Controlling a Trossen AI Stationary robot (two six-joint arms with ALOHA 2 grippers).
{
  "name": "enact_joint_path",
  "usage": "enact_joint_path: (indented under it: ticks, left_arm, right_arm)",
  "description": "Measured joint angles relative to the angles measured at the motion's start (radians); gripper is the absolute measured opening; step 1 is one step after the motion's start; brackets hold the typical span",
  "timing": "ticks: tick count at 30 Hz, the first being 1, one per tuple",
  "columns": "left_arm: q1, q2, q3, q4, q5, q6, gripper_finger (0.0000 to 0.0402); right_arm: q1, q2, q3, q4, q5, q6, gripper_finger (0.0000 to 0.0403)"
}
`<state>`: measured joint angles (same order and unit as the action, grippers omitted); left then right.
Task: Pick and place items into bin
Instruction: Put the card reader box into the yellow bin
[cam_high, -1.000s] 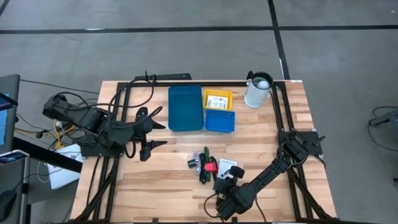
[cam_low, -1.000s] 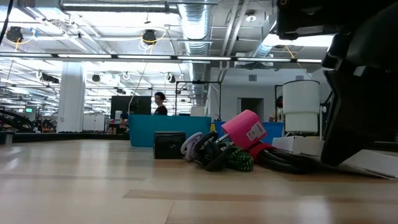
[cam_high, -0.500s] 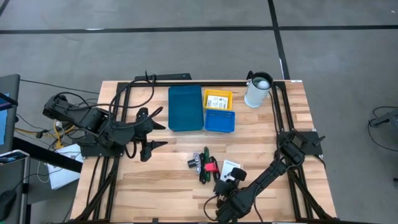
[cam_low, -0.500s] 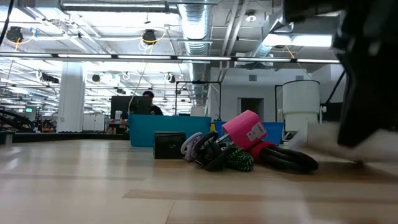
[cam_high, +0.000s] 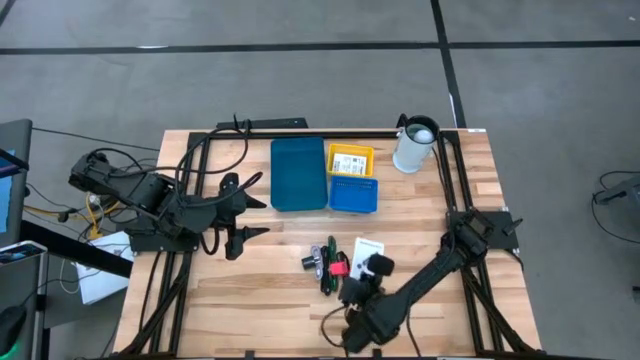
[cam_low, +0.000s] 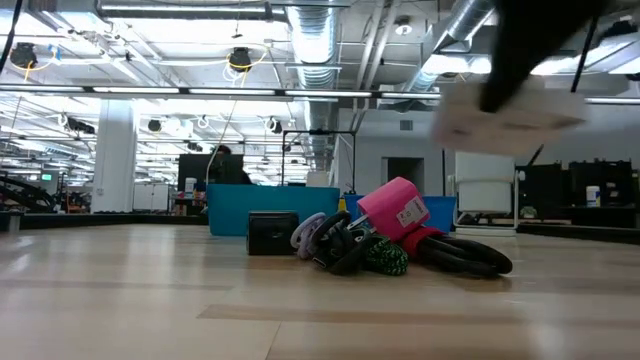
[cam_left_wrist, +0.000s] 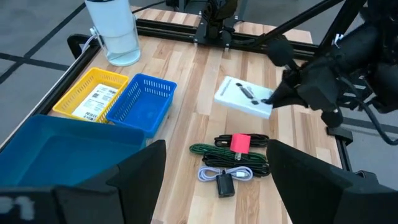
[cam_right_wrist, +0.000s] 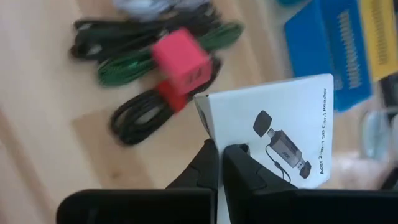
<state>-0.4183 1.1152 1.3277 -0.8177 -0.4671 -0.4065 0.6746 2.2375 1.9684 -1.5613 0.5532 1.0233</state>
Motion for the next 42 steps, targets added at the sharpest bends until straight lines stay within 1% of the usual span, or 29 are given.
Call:
enact_joint_path:
  ticks: [4, 8, 14, 18, 23, 28, 30, 33, 36, 42]
  left_arm:
    - [0.0, 0.0, 0.0, -0.001, 0.0, 0.001, 0.0268]
    - [0.0, 0.0, 0.0, -0.005, 0.01, 0.002, 0.0268]
    - [0.0, -0.001, 0.0, -0.015, 0.047, 0.003, 0.0268]
    - [0.0, -0.001, 0.0, -0.029, 0.055, 0.003, 0.0268]
    - [0.0, -0.001, 0.0, -0.036, 0.055, 0.003, 0.0268]
    - [0.0, -0.001, 0.0, -0.039, 0.055, 0.003, 0.0268]
    - [0.0, -0.001, 0.0, -0.039, 0.055, 0.003, 0.0268]
    - [0.0, -0.001, 0.0, -0.04, 0.055, 0.003, 0.0268]
    - [0.0, -0.001, 0.0, -0.04, 0.055, 0.003, 0.0268]
    - [0.0, -0.001, 0.0, -0.04, 0.092, 0.003, 0.0268]
  right_arm:
    - [-0.066, -0.027, 0.037, -0.007, 0.029, -0.109, 0.0001]
    - [-0.15, -0.06, 0.04, 0.002, 0.047, -0.222, 0.0001]
    - [-0.297, -0.118, 0.039, 0.002, 0.041, -0.393, 0.0001]
    - [-0.419, -0.157, 0.039, 0.004, -0.021, -0.533, 0.0001]
    - [-0.575, -0.2, 0.04, 0.061, -0.128, -0.743, 0.0001]
    - [-0.726, -0.209, 0.04, 0.143, -0.263, -0.958, 0.0]
    - [-0.784, -0.209, 0.04, 0.15, -0.326, -1.026, 0.0]
    - [-0.862, -0.209, 0.04, 0.153, -0.39, -1.093, 0.0]
    - [-0.927, -0.205, 0.04, 0.155, -0.424, -1.124, 0.0]
    - [-1.021, -0.205, 0.039, 0.156, -0.528, -1.204, 0.0]
